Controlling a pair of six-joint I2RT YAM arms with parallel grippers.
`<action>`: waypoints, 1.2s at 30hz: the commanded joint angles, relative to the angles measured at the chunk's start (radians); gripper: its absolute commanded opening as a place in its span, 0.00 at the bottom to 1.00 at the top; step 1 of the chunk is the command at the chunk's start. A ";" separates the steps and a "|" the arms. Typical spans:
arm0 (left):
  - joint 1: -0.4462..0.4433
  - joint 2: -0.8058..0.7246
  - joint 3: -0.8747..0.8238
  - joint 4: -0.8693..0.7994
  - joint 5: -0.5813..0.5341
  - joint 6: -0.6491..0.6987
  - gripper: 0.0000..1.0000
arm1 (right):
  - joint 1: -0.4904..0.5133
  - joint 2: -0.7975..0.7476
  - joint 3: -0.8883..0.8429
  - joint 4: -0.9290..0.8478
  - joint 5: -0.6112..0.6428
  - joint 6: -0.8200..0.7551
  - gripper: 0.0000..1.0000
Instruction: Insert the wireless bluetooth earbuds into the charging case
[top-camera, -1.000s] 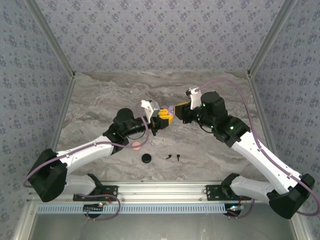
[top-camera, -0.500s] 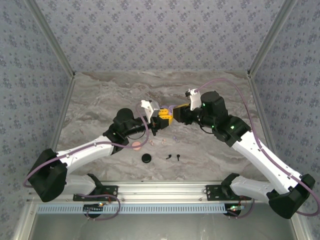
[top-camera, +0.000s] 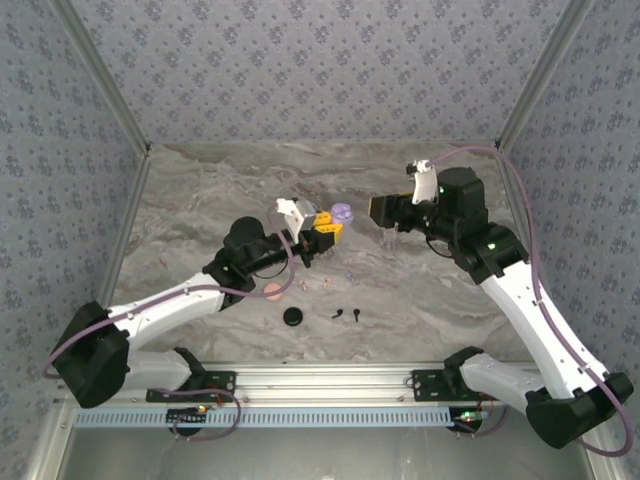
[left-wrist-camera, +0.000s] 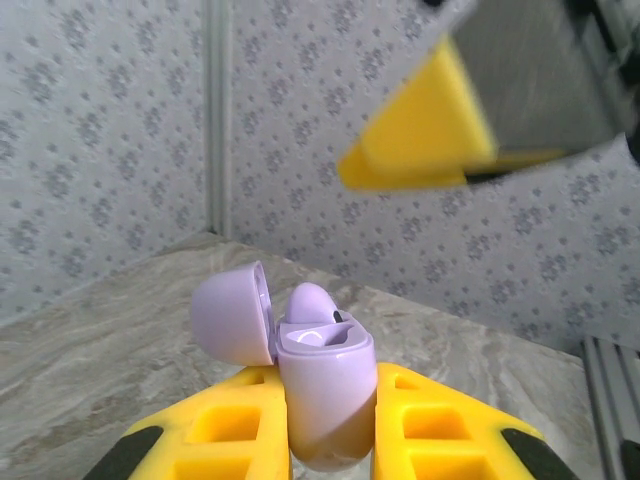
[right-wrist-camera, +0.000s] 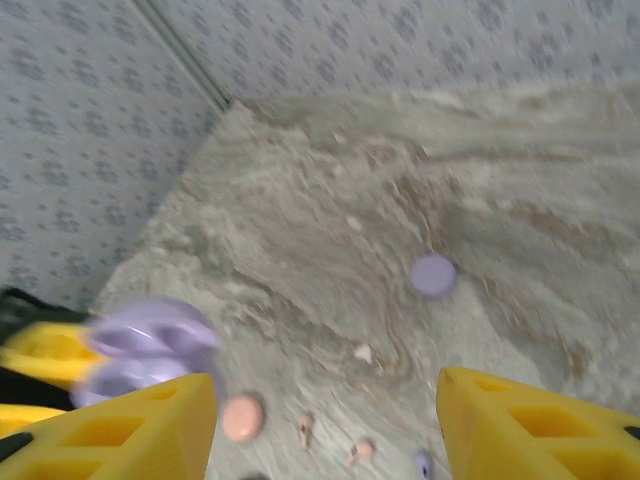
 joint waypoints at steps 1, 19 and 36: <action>-0.006 -0.074 -0.019 -0.027 -0.096 0.057 0.00 | -0.005 0.058 -0.068 -0.082 0.032 0.039 0.62; -0.005 -0.189 -0.086 -0.103 -0.178 0.088 0.00 | 0.169 0.550 -0.035 -0.165 0.190 0.010 0.59; -0.005 -0.204 -0.104 -0.108 -0.189 0.080 0.00 | 0.259 0.864 0.182 -0.303 0.294 -0.046 0.50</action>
